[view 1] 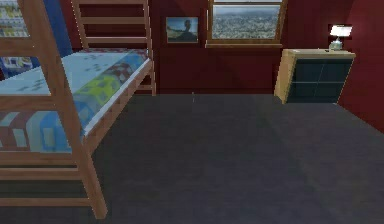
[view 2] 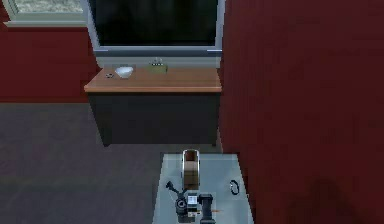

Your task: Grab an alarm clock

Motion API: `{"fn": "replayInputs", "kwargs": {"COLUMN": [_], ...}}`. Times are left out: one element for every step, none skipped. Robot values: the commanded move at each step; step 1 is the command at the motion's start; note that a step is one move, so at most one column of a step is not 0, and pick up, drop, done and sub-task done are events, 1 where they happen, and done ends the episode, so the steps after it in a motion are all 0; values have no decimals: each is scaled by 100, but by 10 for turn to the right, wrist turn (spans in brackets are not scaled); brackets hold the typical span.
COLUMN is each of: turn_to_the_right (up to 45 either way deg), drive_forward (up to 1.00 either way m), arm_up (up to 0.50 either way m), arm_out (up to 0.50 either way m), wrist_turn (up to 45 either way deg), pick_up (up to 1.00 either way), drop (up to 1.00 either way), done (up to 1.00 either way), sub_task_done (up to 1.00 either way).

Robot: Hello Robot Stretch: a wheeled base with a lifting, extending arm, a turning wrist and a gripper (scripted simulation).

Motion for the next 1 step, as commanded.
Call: {"fn": "replayInputs", "kwargs": {"turn_to_the_right": [0], "drive_forward": [0], "arm_up": [0], "arm_out": [0], "wrist_turn": [0], "pick_up": [100], "drop": [0], "done": [0], "sub_task_done": [0]}}
